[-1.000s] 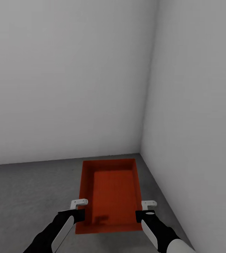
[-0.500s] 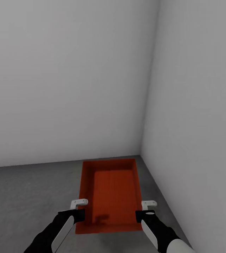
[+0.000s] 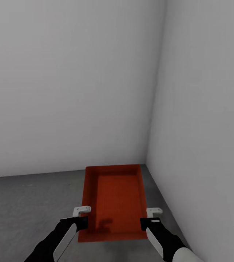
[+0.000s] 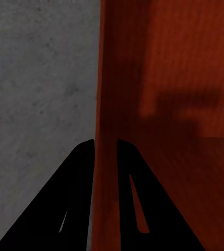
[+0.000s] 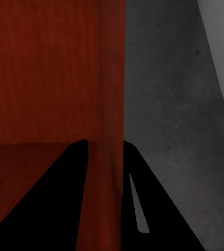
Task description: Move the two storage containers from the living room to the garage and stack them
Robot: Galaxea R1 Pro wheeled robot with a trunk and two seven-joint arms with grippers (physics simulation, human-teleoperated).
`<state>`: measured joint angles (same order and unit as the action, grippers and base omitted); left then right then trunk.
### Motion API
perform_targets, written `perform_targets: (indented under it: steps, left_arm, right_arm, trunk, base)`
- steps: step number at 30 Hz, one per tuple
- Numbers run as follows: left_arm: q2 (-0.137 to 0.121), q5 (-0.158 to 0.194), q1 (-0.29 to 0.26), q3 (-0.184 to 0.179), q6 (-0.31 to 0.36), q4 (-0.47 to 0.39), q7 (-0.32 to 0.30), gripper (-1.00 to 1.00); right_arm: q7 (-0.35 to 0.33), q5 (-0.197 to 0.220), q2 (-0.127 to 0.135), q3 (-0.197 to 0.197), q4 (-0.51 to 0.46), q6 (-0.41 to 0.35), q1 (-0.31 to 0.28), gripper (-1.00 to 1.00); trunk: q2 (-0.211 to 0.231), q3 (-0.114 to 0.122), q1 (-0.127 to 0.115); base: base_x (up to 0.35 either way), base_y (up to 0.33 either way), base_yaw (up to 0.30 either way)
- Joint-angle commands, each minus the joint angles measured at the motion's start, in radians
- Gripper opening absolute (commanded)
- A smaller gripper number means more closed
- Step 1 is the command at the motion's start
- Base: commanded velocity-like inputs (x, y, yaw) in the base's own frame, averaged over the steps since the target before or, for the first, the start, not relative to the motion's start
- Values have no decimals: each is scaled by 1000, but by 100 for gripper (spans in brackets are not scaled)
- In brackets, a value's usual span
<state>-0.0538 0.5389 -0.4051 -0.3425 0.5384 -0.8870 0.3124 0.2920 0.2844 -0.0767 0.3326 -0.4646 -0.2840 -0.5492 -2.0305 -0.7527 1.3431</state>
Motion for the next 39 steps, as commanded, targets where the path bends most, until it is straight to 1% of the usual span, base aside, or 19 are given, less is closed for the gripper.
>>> perform_targets:
  steps: [1, 31, 39]
  left_arm:
    - [-1, 3, -1, 2, -81, -15, 10, -100]
    - [-1, 3, -1, 3, -86, -15, 10, -100]
    - [-1, 3, -1, 4, -86, -15, 10, -100]
  right_arm:
    - [5, 9, 2, -1, 0, -6, 0, -100]
    - [5, 9, 2, -1, 0, -6, 0, -100]
    - [5, 9, 2, -1, 0, -6, 0, -100]
  trunk:
    - [-1, -1, 0]
    - [-1, -1, 0]
    - [-1, 4, 0]
  base:
    - [104, -64, 0]
    - [10, -6, -1]
    - [0, 0, -148]
